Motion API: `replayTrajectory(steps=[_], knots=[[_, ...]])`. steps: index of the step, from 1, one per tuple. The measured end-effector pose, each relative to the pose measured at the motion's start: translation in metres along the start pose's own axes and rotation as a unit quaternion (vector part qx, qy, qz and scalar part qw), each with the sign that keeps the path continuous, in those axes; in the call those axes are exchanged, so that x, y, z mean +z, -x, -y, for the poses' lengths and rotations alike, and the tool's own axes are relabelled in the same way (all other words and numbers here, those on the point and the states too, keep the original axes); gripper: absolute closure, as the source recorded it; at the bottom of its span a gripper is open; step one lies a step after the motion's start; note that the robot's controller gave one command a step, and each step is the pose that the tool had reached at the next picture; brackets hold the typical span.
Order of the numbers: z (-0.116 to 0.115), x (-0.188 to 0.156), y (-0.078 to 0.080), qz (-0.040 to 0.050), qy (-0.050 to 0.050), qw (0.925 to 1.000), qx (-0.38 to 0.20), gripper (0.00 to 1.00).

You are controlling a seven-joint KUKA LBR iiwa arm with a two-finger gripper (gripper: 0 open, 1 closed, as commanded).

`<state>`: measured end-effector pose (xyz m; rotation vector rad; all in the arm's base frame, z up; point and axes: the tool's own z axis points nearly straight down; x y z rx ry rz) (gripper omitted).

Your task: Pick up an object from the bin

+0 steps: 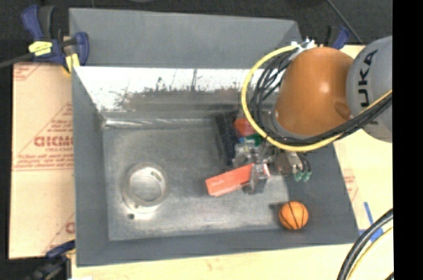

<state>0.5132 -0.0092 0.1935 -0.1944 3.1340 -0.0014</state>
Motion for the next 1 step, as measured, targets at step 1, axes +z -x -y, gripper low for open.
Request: replayTrajectory(steps=[1], knots=[[0.0000, 0.0000, 0.0000, 0.0000, 0.000, 1.0000, 0.000, 1.00]])
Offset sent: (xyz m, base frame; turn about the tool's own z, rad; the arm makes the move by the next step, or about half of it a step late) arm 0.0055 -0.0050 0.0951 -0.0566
